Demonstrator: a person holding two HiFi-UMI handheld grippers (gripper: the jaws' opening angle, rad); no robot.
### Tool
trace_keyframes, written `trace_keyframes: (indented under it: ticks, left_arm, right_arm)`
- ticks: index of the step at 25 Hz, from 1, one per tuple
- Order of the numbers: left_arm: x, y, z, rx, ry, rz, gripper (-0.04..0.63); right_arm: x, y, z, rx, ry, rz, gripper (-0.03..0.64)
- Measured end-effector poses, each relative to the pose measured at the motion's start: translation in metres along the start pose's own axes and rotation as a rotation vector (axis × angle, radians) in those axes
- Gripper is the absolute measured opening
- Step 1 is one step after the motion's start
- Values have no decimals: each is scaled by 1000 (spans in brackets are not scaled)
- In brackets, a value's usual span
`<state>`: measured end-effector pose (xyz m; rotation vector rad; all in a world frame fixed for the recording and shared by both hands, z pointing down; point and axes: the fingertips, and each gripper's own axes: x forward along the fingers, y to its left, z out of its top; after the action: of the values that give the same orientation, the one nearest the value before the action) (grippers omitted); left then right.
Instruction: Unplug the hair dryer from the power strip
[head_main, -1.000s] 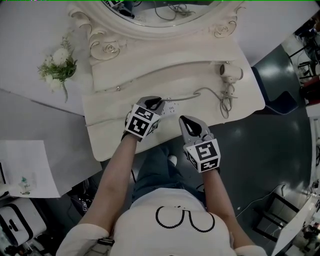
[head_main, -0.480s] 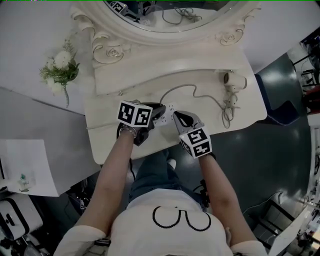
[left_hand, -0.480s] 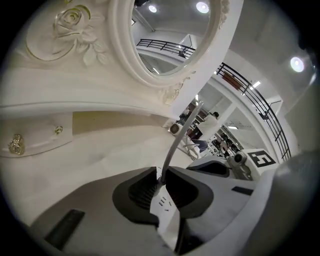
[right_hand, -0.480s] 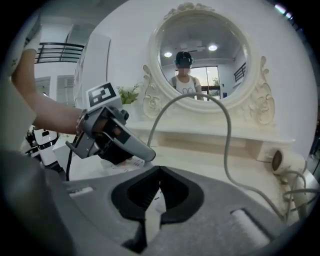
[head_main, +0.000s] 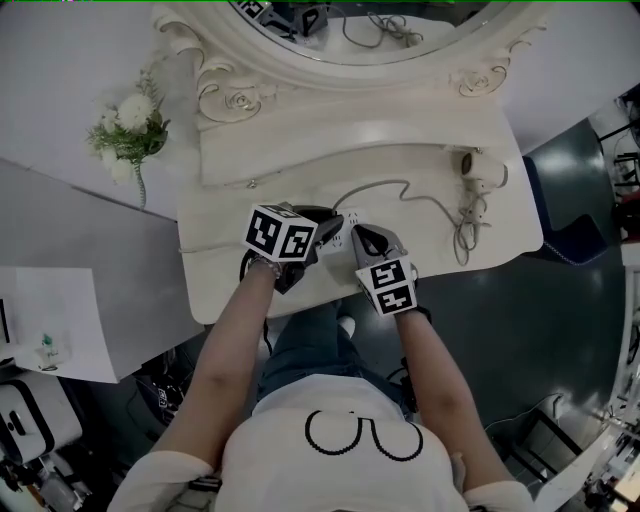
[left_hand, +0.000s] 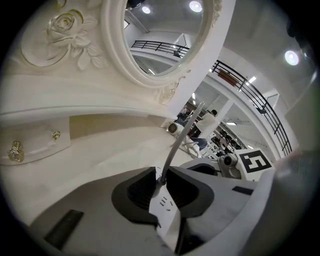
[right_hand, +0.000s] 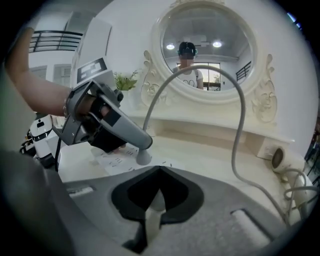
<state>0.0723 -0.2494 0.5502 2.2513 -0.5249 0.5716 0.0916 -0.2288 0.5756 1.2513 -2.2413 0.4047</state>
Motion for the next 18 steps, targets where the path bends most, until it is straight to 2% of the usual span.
trace_keyframes:
  ticks: [3,7,11,15,18]
  left_arm:
    - [1,-1,-1,86,-4,48,64]
    - [6,-3,-7,282,6,165,64]
    - [10,0,-11,399,3,226,63]
    - [12,5,-14,448,4,246,64]
    - [13,3,-12,435,18,233,62]
  right_arm:
    - [1,0,-1,-1,0,-7,-2]
    - [1,1,0,-13,-8,-8,-2]
    - [0,1,-1,-6,-19,-4,-2]
    - [-1,1,-2,-21,-19,-11,-2]
    - [0,2,-1,-42,-22,-24,-2]
